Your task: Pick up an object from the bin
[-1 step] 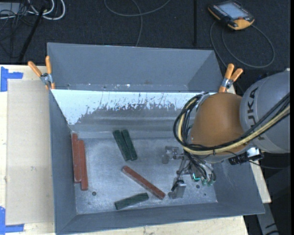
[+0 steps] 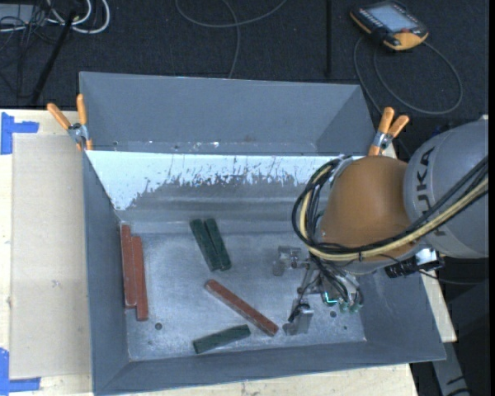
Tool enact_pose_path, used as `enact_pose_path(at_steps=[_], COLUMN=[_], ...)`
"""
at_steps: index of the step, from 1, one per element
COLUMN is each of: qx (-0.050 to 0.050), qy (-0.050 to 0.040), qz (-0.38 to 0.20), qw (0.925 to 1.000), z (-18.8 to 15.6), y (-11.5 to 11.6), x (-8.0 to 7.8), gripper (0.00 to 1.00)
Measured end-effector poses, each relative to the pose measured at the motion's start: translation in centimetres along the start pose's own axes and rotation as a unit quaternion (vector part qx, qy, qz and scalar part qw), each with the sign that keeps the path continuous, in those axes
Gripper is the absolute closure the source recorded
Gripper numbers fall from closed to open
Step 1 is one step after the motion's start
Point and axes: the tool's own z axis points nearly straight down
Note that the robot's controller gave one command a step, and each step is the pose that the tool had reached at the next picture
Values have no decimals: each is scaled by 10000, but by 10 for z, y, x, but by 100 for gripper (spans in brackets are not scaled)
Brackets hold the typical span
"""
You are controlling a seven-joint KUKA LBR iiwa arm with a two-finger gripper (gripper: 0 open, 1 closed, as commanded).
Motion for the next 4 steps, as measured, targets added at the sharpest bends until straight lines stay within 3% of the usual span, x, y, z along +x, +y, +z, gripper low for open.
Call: enact_pose_path(at_steps=[1,2,3,4], qx=[6,-3,-1,0], qy=[-16,-15,-5,-4], qz=[485,857,786,787], qw=[9988,9963,9969,9969], z=[9,60,69,69], y=[17,20,58,58], x=[7,18,11,11], gripper=[0,0,100,100])
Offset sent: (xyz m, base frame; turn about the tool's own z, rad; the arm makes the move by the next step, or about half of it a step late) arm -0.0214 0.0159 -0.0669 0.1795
